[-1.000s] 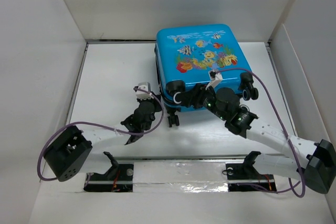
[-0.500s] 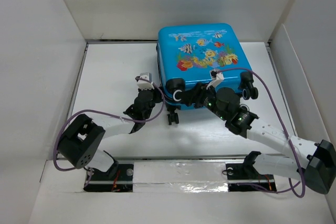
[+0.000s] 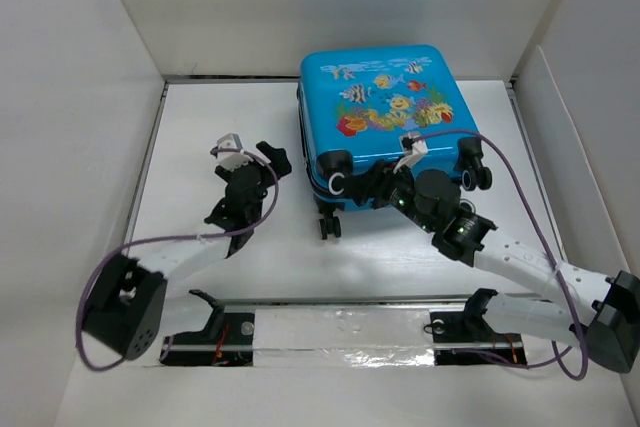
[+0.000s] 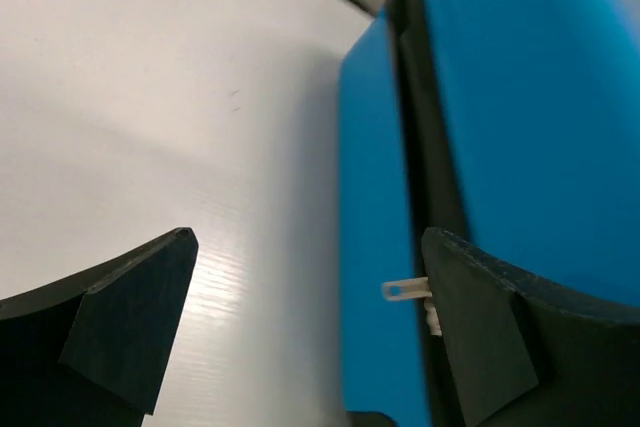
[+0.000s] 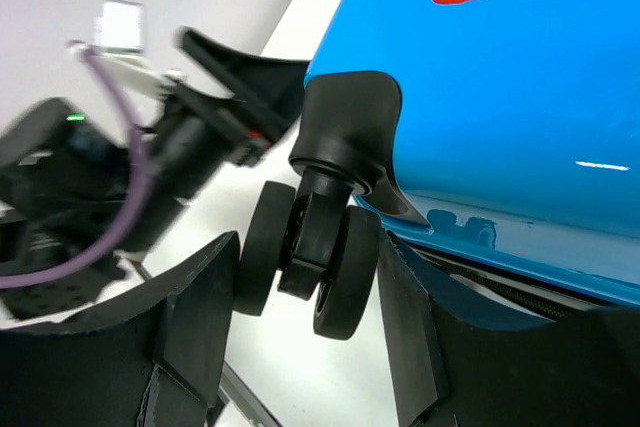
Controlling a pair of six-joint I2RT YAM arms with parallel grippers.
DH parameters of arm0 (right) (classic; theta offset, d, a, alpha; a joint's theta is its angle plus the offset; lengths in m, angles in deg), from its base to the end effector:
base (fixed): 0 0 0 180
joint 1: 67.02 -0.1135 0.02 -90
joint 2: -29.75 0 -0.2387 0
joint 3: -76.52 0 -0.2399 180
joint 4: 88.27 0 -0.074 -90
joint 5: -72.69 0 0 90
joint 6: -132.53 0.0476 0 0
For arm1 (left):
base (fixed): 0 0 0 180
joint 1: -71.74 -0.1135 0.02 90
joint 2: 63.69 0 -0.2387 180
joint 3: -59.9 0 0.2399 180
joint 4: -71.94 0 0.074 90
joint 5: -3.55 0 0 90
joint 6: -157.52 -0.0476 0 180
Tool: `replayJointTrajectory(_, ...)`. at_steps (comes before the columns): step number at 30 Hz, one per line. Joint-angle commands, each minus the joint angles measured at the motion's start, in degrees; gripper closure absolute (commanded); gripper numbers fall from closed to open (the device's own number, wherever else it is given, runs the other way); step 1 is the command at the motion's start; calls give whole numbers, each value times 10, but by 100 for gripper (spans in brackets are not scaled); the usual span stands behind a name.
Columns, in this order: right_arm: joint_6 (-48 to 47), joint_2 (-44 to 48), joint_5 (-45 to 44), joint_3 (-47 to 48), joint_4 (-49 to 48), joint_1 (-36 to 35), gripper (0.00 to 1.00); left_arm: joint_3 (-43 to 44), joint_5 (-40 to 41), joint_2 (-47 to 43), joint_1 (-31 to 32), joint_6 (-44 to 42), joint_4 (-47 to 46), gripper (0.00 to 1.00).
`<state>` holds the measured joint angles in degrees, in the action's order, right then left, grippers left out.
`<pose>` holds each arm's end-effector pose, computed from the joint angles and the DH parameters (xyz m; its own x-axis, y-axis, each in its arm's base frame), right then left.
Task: Pack the luggage
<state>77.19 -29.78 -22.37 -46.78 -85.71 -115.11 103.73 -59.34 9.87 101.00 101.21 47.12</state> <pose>0.1764 0.1903 0.2960 -0.4398 0.3581 -0.8236 -0.5258 0.6408 0.5594 0.2520 -0.1163 0.2135 -0.0837 -0.5190 -0.8506 -0.0090 0.8540 -0.5202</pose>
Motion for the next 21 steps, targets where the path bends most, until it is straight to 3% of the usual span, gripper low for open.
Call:
replayJointTrajectory(1, -46, 33, 77, 46, -20, -41, 73, -15, -8, -121, 4, 65, 53, 4)
replayJointTrajectory(2, -54, 36, 68, 54, -11, -48, 62, -16, -41, -141, 4, 71, 63, 3)
replayJointTrajectory(3, -70, 48, 59, 62, 0, -48, 37, -16, -62, -162, 4, 77, 72, 1)
replayJointTrajectory(4, -79, 56, 53, 70, 21, -55, 23, -17, -78, -199, 4, 81, 83, 1)
replayJointTrajectory(5, -90, 63, 26, 84, 30, -55, 2, -18, -111, -217, 4, 86, 88, 1)
replayJointTrajectory(11, -165, 168, -98, 122, 145, -60, 0, 5, -210, -344, 4, 97, 176, 1)
replayJointTrajectory(21, -177, 403, -341, 78, 232, -60, 0, 76, -203, -525, -2, 57, 331, 1)
